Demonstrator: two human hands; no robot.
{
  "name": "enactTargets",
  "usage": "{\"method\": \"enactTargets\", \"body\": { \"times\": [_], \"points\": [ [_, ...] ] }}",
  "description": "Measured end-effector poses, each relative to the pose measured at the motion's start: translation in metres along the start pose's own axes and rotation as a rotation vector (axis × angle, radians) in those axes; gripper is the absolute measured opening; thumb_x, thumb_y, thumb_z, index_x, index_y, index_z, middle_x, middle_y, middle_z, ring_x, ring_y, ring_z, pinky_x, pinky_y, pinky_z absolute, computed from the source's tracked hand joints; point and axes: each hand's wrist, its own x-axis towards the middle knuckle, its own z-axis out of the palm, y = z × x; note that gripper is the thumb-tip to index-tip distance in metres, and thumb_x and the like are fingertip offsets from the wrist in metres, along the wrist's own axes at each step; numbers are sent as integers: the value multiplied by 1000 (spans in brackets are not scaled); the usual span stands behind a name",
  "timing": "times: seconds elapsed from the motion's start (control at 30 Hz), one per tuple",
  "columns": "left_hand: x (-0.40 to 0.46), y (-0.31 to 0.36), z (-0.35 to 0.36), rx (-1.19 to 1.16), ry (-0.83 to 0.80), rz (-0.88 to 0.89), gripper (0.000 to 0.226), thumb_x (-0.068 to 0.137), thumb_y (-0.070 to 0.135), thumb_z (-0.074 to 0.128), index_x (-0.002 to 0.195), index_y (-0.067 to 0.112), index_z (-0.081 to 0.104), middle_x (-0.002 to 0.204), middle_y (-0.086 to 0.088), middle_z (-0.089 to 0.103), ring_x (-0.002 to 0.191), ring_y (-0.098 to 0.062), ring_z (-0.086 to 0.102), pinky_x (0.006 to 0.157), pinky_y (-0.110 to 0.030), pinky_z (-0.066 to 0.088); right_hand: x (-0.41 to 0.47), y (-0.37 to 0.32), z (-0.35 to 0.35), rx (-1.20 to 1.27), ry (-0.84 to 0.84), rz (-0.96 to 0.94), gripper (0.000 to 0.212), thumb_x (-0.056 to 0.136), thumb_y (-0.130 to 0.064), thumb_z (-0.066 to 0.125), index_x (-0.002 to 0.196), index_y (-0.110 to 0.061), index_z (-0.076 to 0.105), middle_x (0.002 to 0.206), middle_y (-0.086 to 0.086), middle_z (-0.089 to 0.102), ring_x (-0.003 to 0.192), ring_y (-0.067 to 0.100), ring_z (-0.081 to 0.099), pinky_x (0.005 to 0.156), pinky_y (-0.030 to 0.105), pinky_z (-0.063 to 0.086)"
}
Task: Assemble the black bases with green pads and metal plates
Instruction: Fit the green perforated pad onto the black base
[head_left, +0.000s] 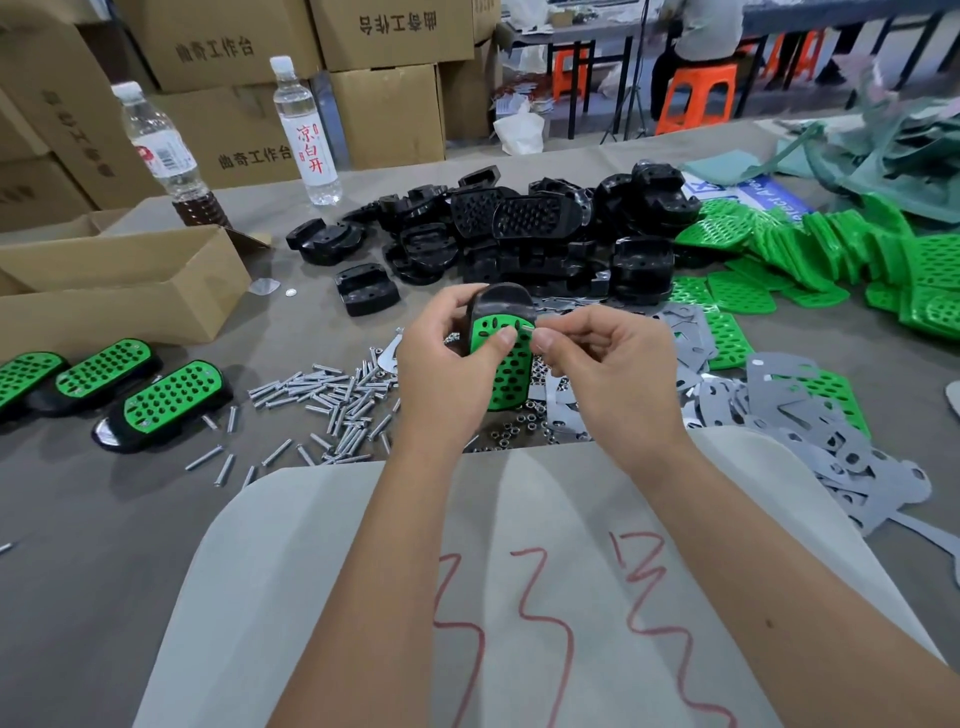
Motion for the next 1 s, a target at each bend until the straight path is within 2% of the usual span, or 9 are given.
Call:
{"method": "enactTargets", "body": {
  "times": [0.2,0.4,0.53,0.73,0.87,1.0],
  "points": [
    [-2,1,3,92,4,121,34,79,6,78,106,26,72,99,8,74,97,-15,69,88,-45,57,0,2,2,-67,25,-19,25,90,-10,78,80,-33,76,77,-7,78,71,8,72,70,23,58],
    [-1,1,4,11,26,55,29,82,2,78,106,18,73,99,-2,75,97,-21,68,89,-51,57,-2,6,1,-216,29,-145,8,90,-10,79,86,-16,78,79,-5,76,75,17,72,74,35,60],
    [-2,1,3,-41,6,25,29,83,0,78,105,18,73,97,-4,76,92,-18,69,88,-50,59,2,5,-1,18,51,40,15,92,-9,77,81,-20,77,76,3,77,71,13,71,70,25,57],
    [-4,-1,3,-21,-33,3,30,83,1,77,102,23,74,94,2,77,92,-20,71,90,-50,58,2,7,-7,-204,-34,-102,21,89,-13,80,80,-31,75,77,-5,76,74,19,73,71,31,59],
    [-6,-1,3,-45,-32,-14,29,81,6,77,99,29,74,93,3,77,92,-24,71,90,-54,58,4,5,-7,-29,-43,23,19,91,-8,78,80,-23,77,74,-3,76,70,11,72,67,21,55],
    [-6,0,3,-7,-43,1,27,77,15,76,101,28,74,94,4,76,95,-26,71,90,-57,57,4,9,-9,-116,-41,-17,14,90,-13,80,79,-22,77,75,-3,76,72,19,72,69,27,58]
  ]
}}
